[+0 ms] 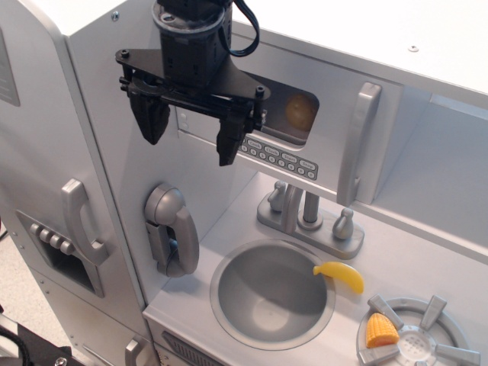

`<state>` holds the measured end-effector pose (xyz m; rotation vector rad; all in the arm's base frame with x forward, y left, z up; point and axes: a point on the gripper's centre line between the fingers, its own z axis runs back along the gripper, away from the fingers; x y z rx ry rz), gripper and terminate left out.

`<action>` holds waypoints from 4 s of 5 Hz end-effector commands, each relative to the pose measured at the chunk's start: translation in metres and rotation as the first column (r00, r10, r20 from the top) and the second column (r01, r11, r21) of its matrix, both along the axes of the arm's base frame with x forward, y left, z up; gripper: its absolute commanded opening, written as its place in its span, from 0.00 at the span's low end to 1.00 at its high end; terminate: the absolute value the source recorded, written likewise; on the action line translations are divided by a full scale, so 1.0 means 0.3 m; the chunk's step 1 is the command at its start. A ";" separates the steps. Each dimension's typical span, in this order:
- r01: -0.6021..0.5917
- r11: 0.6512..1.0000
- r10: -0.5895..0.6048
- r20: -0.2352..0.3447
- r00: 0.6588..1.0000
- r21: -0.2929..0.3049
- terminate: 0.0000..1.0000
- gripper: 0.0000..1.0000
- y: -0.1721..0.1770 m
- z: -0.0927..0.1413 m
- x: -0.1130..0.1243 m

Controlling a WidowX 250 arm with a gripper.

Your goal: Open microwave

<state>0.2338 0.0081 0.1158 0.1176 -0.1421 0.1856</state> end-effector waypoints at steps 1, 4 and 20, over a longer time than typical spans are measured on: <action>0.000 1.000 0.000 0.000 1.000 0.000 0.00 1.00 0.000 0.000 0.000; 0.092 0.987 -0.086 0.055 0.995 -0.128 0.00 1.00 -0.337 0.066 0.132; 0.179 0.949 -0.188 -0.009 0.982 -0.260 0.00 1.00 -0.642 0.056 0.158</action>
